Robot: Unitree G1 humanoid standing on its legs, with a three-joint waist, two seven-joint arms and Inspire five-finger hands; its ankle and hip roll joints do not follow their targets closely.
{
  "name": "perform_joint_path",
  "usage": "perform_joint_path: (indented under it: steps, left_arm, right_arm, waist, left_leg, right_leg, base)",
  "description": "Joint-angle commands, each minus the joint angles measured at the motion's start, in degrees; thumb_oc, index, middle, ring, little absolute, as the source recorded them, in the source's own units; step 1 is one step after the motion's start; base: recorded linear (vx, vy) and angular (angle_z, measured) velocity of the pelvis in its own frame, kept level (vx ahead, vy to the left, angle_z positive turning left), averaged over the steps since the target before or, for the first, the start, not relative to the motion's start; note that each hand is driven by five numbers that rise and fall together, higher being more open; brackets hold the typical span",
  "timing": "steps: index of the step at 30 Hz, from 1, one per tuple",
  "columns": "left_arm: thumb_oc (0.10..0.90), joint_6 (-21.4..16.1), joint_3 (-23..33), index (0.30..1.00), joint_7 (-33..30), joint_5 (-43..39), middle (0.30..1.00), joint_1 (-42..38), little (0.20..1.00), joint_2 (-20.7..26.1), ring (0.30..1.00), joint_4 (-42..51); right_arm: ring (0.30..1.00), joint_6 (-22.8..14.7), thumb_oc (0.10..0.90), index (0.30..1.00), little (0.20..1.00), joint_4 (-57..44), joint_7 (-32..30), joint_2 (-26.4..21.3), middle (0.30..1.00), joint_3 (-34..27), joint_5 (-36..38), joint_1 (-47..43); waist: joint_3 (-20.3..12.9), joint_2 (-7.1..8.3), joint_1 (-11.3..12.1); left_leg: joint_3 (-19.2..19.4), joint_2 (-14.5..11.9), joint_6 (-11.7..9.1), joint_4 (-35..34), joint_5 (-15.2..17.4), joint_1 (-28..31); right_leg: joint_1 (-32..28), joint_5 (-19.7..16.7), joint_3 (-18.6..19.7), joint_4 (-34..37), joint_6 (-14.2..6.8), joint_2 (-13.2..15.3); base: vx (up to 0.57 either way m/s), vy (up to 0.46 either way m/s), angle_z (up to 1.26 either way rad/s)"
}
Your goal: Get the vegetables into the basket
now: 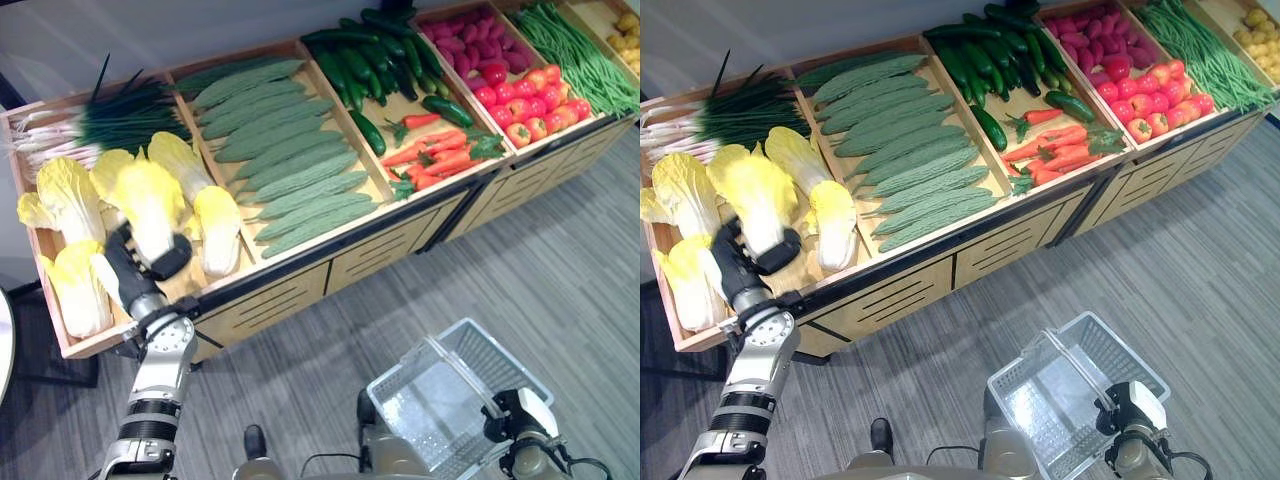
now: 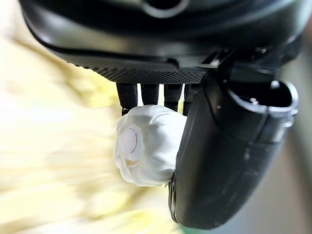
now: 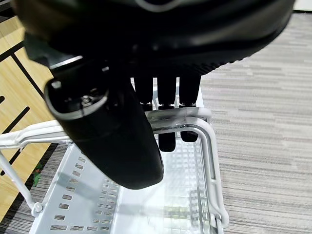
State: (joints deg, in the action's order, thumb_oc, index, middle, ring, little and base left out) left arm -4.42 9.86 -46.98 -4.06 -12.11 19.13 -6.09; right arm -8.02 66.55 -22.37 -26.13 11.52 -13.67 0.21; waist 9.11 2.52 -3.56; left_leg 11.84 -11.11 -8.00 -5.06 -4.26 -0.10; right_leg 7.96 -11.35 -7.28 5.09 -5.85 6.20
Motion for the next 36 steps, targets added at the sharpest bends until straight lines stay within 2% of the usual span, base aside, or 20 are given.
perform_joint_path:
  steps: [1,2,3,5,6,7,9,10,13,14,16,22,26,27,28,29,31,32,33,36]
  left_arm:
    - [0.400,-7.67,3.17,0.300,-7.94,8.49,0.300,-7.94,0.300,4.32,0.300,0.79]
    - [0.400,-8.83,2.94,0.300,-8.14,8.82,0.300,-7.90,0.300,4.02,0.300,3.52]
    - [0.400,-12.33,0.71,0.300,-3.64,6.83,0.300,-6.39,0.300,3.53,0.300,8.92]
    - [0.400,-14.04,0.00,0.300,-1.56,4.40,0.300,-5.48,0.300,3.35,0.300,9.45]
    - [0.400,-17.81,-1.22,0.300,2.68,-2.85,0.300,-4.52,0.300,2.42,0.300,10.82]
    - [0.400,-23.72,-2.81,0.300,17.06,-23.56,0.300,0.10,0.300,1.70,0.300,10.96]
    - [0.400,-23.87,-4.86,0.300,27.13,-36.00,0.300,3.58,0.300,-0.48,0.300,9.41]
    - [0.400,-23.89,-4.85,0.300,27.19,-36.06,0.300,3.61,0.300,-0.48,0.300,9.38]
    - [0.400,-21.01,-7.38,0.300,37.41,-41.62,0.300,8.15,0.300,0.97,0.300,8.99]
    - [0.400,-21.03,-7.37,0.300,37.51,-41.70,0.300,8.17,0.300,0.99,0.300,8.94]
    - [0.400,-19.64,-9.41,0.300,43.62,-44.63,0.300,10.01,0.300,1.96,0.300,8.11]
    - [0.400,-18.76,-12.03,0.300,48.97,-45.18,0.300,9.79,0.300,4.04,0.300,7.82]
    - [0.400,-18.71,-13.29,0.300,48.77,-43.56,0.300,8.51,0.300,4.92,0.300,7.13]
    - [0.400,-18.68,-14.37,0.300,48.39,-42.80,0.300,7.83,0.300,5.06,0.300,6.91]
    - [0.400,-18.69,-14.38,0.300,48.40,-42.81,0.300,7.82,0.300,5.07,0.300,6.89]
    - [0.400,-18.74,-15.77,0.300,47.74,-41.47,0.300,6.63,0.300,5.56,0.300,7.30]
    - [0.400,-18.60,-16.13,0.300,46.59,-39.37,0.300,5.32,0.300,6.94,0.300,6.60]
    - [0.400,-18.38,-15.46,0.300,46.01,-38.19,0.300,5.40,0.300,7.44,0.300,6.28]
    - [0.400,-18.01,-14.51,0.300,45.96,-38.11,0.300,6.16,0.300,7.81,0.300,6.28]
    - [0.400,-17.56,-13.87,0.300,46.46,-38.17,0.300,7.19,0.300,8.33,0.300,7.06]
  right_arm:
    - [0.300,-2.13,0.400,0.300,0.300,1.39,-2.90,-2.30,0.300,-0.34,-0.52,-1.37]
    - [0.300,-2.25,0.400,0.300,0.300,2.22,-2.90,-2.06,0.300,-0.45,-0.22,-1.21]
    - [0.300,-2.36,0.400,0.300,0.300,3.02,-2.88,-1.57,0.300,-1.39,0.89,-0.56]
    - [0.300,-2.24,0.400,0.300,0.300,3.59,-2.84,-1.57,0.300,-1.73,1.42,-0.39]
    - [0.300,-1.93,0.400,0.300,0.300,3.77,-2.63,-1.55,0.300,-2.06,1.79,-0.40]
    - [0.300,-0.95,0.400,0.300,0.300,3.22,-1.18,-1.82,0.300,-3.09,2.60,-0.13]
    - [0.300,-0.37,0.400,0.300,0.300,2.38,0.64,-1.95,0.300,-2.94,1.78,-0.56]
    - [0.300,-0.36,0.400,0.300,0.300,2.36,0.65,-1.96,0.300,-2.94,1.78,-0.54]
    - [0.300,-0.71,0.400,0.300,0.300,1.53,1.93,-2.50,0.300,-3.54,0.28,-0.46]
    - [0.300,-0.71,0.400,0.300,0.300,1.51,1.93,-2.50,0.300,-3.55,0.28,-0.43]
    - [0.300,-1.18,0.400,0.300,0.300,1.00,2.40,-2.59,0.300,-4.23,0.21,-0.58]
    - [0.300,-1.32,0.400,0.300,0.300,1.74,3.32,-2.26,0.300,-6.85,1.38,0.08]
    - [0.300,-1.15,0.400,0.300,0.300,1.14,3.65,-2.30,0.300,-7.90,2.17,0.13]
    - [0.300,-1.12,0.400,0.300,0.300,0.81,3.44,-2.11,0.300,-8.70,2.85,0.61]
    - [0.300,-1.11,0.400,0.300,0.300,0.79,3.44,-2.10,0.300,-8.71,2.85,0.61]
    - [0.300,-1.19,0.400,0.300,0.300,-1.11,3.32,-1.86,0.300,-9.46,3.57,1.72]
    - [0.300,-1.27,0.400,0.300,0.300,-2.90,3.33,-0.83,0.300,-8.48,3.97,1.71]
    - [0.300,-1.35,0.400,0.300,0.300,-2.84,3.26,-0.87,0.300,-7.61,3.71,1.11]
    - [0.300,-1.63,0.400,0.300,0.300,-3.36,2.98,-0.75,0.300,-6.61,3.23,0.97]
    - [0.300,-1.68,0.400,0.300,0.300,-3.39,3.02,-0.92,0.300,-6.39,2.73,1.00]
  waist:
    - [-1.43,2.56,0.51]
    - [-1.56,2.59,0.59]
    - [-1.58,2.52,0.66]
    - [-1.70,2.43,0.79]
    - [-1.66,2.32,0.83]
    - [-1.56,1.91,0.85]
    - [-1.72,1.72,0.71]
    - [-1.73,1.71,0.72]
    - [-1.80,1.40,0.71]
    - [-1.79,1.41,0.75]
    - [-1.56,1.48,0.66]
    - [-1.56,1.81,0.22]
    - [-0.35,3.07,-0.17]
    - [0.18,3.73,-0.98]
    - [0.16,3.75,-0.92]
    - [0.58,3.70,-2.30]
    - [1.44,3.24,-2.09]
    - [1.93,2.91,-1.08]
    - [1.77,2.10,-0.12]
    - [1.20,1.62,0.66]
  left_leg:
    - [-2.73,-0.58,-1.17,0.06,0.91,-0.41]
    - [-2.71,-0.51,-1.13,0.06,0.95,-0.44]
    - [-2.94,-0.29,-0.98,0.06,0.89,-0.53]
    - [-3.07,-0.20,-0.91,0.06,0.87,-0.52]
    - [-3.16,-0.11,-0.82,0.06,0.74,-0.55]
    - [-3.23,0.25,-0.59,0.06,0.66,-0.29]
    - [-3.01,0.40,-0.45,0.06,0.82,0.15]
    - [-2.99,0.40,-0.45,0.06,0.83,0.16]
    - [-2.58,0.69,-0.11,0.06,1.04,0.83]
    - [-2.54,0.69,-0.11,0.06,1.06,0.87]
    - [-1.61,1.39,0.32,0.91,1.75,1.50]
    - [-0.49,3.14,1.40,4.05,4.06,0.86]
    - [1.31,5.12,3.21,9.50,7.78,0.22]
    - [2.39,6.14,3.96,9.37,8.24,0.75]
    - [2.45,6.16,3.97,9.34,8.22,0.75]
    - [3.76,7.23,4.37,7.92,7.83,0.81]
    - [6.45,7.00,5.31,8.27,7.97,0.17]
    - [8.81,6.95,6.05,7.82,8.00,0.22]
    - [11.25,6.61,6.28,6.00,7.64,0.88]
    - [14.83,6.03,6.58,5.14,6.93,1.09]
  right_leg:
    - [-3.56,4.37,-1.11,-0.16,-5.61,4.93]
    - [-3.61,4.37,-1.11,-0.16,-5.62,5.01]
    - [-3.63,4.36,-1.21,-0.18,-5.60,5.14]
    - [-3.73,4.37,-1.28,-0.16,-5.61,5.20]
    - [-3.78,4.31,-1.36,-0.14,-5.59,5.28]
    - [-4.05,4.25,-1.19,-0.12,-5.55,5.47]
    - [-4.24,4.15,-0.80,-0.09,-5.55,5.60]
    - [-4.24,4.15,-0.78,-0.09,-5.55,5.60]
    - [-4.35,4.14,-0.36,-0.09,-5.59,5.68]
    - [-4.38,4.14,-0.33,-0.09,-5.59,5.68]
    - [-4.51,3.90,0.32,-0.24,-5.84,6.14]
    - [-3.72,3.15,1.47,-1.13,-6.82,7.79]
    - [-1.59,1.33,3.42,-5.12,-8.44,9.80]
    - [-0.28,-2.93,4.83,-6.40,-9.15,10.43]
    - [-0.25,-2.99,4.89,-6.36,-9.15,10.42]
    - [2.09,-9.74,6.18,-5.46,-9.15,11.21]
    - [4.10,-7.60,0.03,-6.87,-9.15,12.64]
    - [3.42,-2.95,-5.54,-10.02,-8.16,12.96]
    - [2.44,2.59,-8.96,-17.47,-7.49,12.25]
    - [0.31,4.78,-11.90,-21.59,-6.77,12.99]
  base:
    - [0.00,-0.008,0.03]
    - [0.00,0.000,0.00]
    - [0.00,0.000,0.00]
    - [0.00,0.001,0.04]
    - [-0.01,0.022,0.12]
    - [-0.01,0.032,0.10]
    - [0.00,0.031,-0.05]
    - [0.01,0.018,-0.07]
    - [0.01,0.025,-0.03]
    - [0.03,0.035,-0.06]
    - [0.02,0.046,-0.14]
    - [0.00,0.089,-0.13]
    - [-0.05,0.181,-0.13]
    - [-0.08,0.218,-0.33]
    - [-0.17,0.272,-0.41]
    - [-0.21,0.245,-0.43]
    - [-0.26,0.309,-0.95]
    - [-0.23,0.351,-2.17]
    - [-0.23,0.313,-2.82]
    - [-0.10,0.057,-1.49]
